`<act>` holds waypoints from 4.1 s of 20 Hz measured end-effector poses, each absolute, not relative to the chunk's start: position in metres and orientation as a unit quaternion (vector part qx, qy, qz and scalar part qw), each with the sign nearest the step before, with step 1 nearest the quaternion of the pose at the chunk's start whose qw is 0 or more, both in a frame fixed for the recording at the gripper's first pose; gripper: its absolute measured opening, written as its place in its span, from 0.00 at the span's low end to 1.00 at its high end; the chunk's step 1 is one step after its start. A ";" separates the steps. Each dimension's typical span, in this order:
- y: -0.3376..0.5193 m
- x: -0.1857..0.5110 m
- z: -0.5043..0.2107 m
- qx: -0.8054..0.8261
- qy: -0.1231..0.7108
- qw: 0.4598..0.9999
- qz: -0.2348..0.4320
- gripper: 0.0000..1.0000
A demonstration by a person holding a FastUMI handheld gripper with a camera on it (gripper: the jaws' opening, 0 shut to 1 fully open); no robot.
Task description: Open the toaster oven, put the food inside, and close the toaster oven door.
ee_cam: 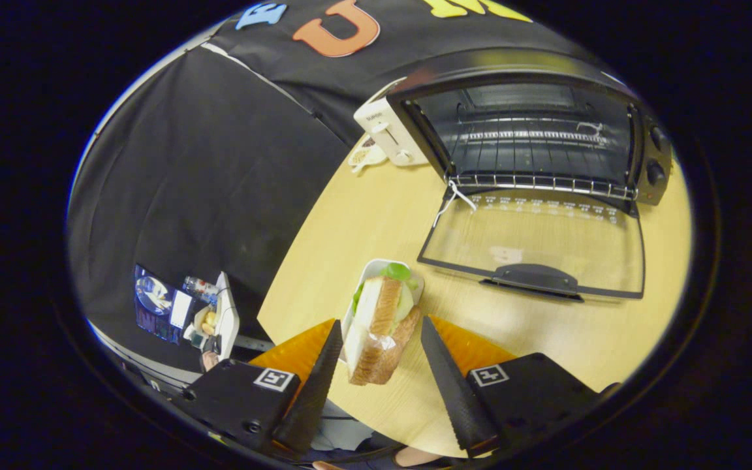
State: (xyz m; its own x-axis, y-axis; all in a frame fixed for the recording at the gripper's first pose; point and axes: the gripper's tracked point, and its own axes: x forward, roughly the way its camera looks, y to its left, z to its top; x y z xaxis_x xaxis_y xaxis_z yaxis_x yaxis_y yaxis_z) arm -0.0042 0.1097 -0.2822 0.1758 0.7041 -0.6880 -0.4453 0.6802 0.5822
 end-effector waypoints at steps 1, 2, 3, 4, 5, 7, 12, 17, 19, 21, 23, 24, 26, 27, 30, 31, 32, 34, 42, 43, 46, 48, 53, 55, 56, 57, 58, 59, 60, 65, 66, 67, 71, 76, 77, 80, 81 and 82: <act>0.112 -0.007 -0.286 0.132 0.528 0.746 0.384 0.80; 0.113 -0.007 -0.289 0.132 0.537 0.739 0.386 0.78; 0.113 -0.006 -0.291 0.136 0.543 0.733 0.387 0.76; 0.116 -0.003 -0.294 0.140 0.546 0.729 0.389 0.74; 0.116 -0.001 -0.296 0.142 0.550 0.725 0.390 0.72; 0.119 -0.002 -0.301 0.150 0.562 0.712 0.393 0.70; 0.125 -0.003 -0.307 0.190 0.580 0.694 0.383 0.50; 0.119 -0.010 -0.298 0.196 0.570 0.703 0.377 0.40; 0.120 -0.012 -0.296 0.204 0.567 0.704 0.377 0.40; 0.118 -0.015 -0.287 0.215 0.559 0.701 0.388 0.39; 0.106 -0.017 -0.268 0.240 0.547 0.702 0.388 0.39; 0.103 -0.015 -0.262 0.264 0.542 0.701 0.381 0.39; 0.098 -0.007 -0.252 0.311 0.524 0.698 0.375 0.39; 0.093 -0.002 -0.249 0.339 0.511 0.699 0.369 0.39; 0.075 0.030 -0.246 0.403 0.465 0.706 0.350 0.39; 0.064 0.039 -0.245 0.421 0.450 0.712 0.338 0.39; 0.057 0.052 -0.245 0.444 0.430 0.716 0.323 0.39; 0.043 0.082 -0.248 0.494 0.382 0.724 0.293 0.39; -0.007 0.143 -0.234 0.625 0.165 0.744 0.171 0.39; -0.010 0.148 -0.234 0.631 0.139 0.747 0.155 0.38; 0.008 0.156 -0.243 0.618 0.115 0.769 0.114 0.39; 0.015 0.164 -0.251 0.616 0.118 0.773 0.098 0.39; 0.027 0.217 -0.269 0.590 0.109 0.796 0.076 0.39; 0.031 0.227 -0.276 0.591 0.121 0.794 0.078 0.39; 0.029 0.231 -0.280 0.590 0.126 0.794 0.074 0.40; 0.028 0.231 -0.275 0.590 0.115 0.796 0.067 0.40; 0.034 0.233 -0.273 0.571 0.120 0.809 0.072 0.40; 0.043 0.229 -0.282 0.537 0.137 0.829 0.071 0.42; 0.043 0.228 -0.286 0.510 0.140 0.846 0.065 0.45; 0.048 0.221 -0.289 0.401 0.164 0.899 0.055 0.71; 0.047 0.220 -0.292 0.364 0.170 0.914 0.051 0.75; 0.049 0.217 -0.295 0.328 0.178 0.926 0.050 0.79; 0.048 0.212 -0.298 0.233 0.198 0.951 0.046 0.93; 0.050 0.202 -0.311 0.128 0.247 0.957 0.084 0.98; 0.050 0.200 -0.316 0.095 0.258 0.957 0.093 0.99; 0.047 0.192 -0.324 0.014 0.278 0.955 0.106 0.99; 0.046 0.190 -0.326 -0.008 0.284 0.953 0.106 0.99; 0.043 0.185 -0.328 -0.031 0.293 0.950 0.107 1.00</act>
State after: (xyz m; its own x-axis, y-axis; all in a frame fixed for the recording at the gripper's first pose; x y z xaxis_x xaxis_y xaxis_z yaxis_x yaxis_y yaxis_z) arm 0.1854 0.0435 -0.3281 0.8052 0.1853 -0.5633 -0.2216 0.9751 0.0040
